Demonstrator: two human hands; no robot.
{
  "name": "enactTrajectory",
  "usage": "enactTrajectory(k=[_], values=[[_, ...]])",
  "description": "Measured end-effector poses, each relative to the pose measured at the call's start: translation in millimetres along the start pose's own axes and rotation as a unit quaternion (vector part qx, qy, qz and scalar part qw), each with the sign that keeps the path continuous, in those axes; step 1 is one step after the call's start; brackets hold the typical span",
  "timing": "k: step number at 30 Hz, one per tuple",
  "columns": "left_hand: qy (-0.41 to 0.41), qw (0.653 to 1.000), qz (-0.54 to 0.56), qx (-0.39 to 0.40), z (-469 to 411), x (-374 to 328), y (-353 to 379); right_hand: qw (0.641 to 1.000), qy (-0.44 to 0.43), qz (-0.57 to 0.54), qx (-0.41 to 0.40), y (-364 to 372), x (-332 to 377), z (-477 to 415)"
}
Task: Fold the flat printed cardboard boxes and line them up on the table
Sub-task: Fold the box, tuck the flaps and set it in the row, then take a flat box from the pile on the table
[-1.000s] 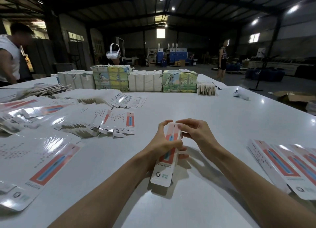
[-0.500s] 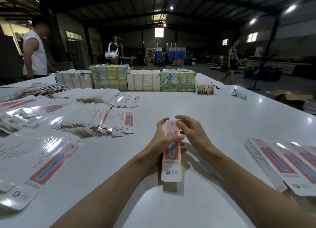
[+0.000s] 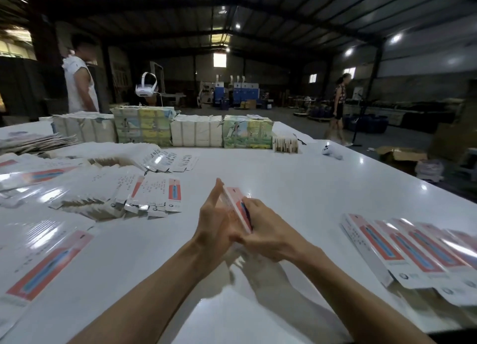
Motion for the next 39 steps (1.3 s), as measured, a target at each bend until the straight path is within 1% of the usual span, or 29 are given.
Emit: enactTrajectory(k=[2,5,7,9,11,12,14,16,18,22,24,26,28,32,34,36,39], values=[[-0.003,0.999,-0.051,0.0,-1.9,2.6,3.4,1.0,0.007,-0.01,-0.024,-7.1,-4.2,8.8],[0.016,0.989,-0.128,-0.072,-7.1,4.3,-11.0,0.996,0.029,0.052,-0.073,-28.8,-23.5,23.2],[0.039,0.978,-0.183,-0.098,-8.5,-0.2,-23.4,0.991,0.079,0.087,-0.07,-45.4,-52.6,33.0],[0.044,0.972,-0.212,-0.097,-9.6,-2.3,-31.2,0.979,0.146,0.133,-0.045,-57.9,-90.2,46.5],[0.046,0.966,-0.241,-0.086,-8.7,-2.5,-31.3,0.957,0.2,0.211,-0.006,-59.2,-125.4,64.2],[0.044,0.963,-0.256,-0.076,-8.2,-1.1,-28.3,0.944,0.215,0.251,-0.001,-60.7,-138.6,72.8],[0.031,0.954,-0.294,-0.059,-6.7,5.7,-22.4,0.927,0.23,0.295,-0.026,-69.0,-154.0,85.9],[0.015,0.945,-0.323,-0.05,-3.8,10.9,-20.5,0.92,0.243,0.305,-0.047,-78.0,-161.7,94.5],[0.016,0.945,-0.324,-0.045,-2.2,10.2,-19.1,0.912,0.257,0.314,-0.057,-87.2,-167.7,102.8],[0.022,0.946,-0.32,-0.042,0.9,7.4,-15.4,0.885,0.273,0.374,-0.056,-103.7,-173.4,111.8],[0.022,0.946,-0.323,-0.037,1.9,6.9,-14.2,0.887,0.266,0.373,-0.065,-108.9,-164.6,107.6],[0.022,0.944,-0.327,-0.029,2.3,7.5,-12.1,0.898,0.239,0.359,-0.085,-110.4,-145.0,95.7],[0.02,0.943,-0.331,-0.022,2.9,7.6,-10.9,0.916,0.199,0.334,-0.102,-105.1,-118.6,76.4],[0.039,0.937,-0.346,-0.031,2.8,2.2,-12.2,0.948,0.098,0.285,-0.105,-73.6,-59.5,27.8],[0.06,0.922,-0.379,-0.053,1.8,-6.0,-15.7,0.96,0.05,0.25,-0.116,-57.1,-30.4,6.8],[0.079,0.896,-0.431,-0.073,-1.6,-17.4,-22.1,0.969,0.016,0.208,-0.129,-41.6,-7.9,-8.2],[0.056,0.86,-0.496,-0.105,-7.2,-34.1,-41.3,0.981,-0.004,0.148,-0.122,-15.6,4.8,-18.6]])
Point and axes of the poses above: each hand's wrist, its own z-axis away from the middle knuckle, its own y-axis out of the palm, x = y × z, the point moved 10 cm from there along -z, towards the middle knuckle, and after that the axes turned 4 degrees about y, right-handed, at the moved point
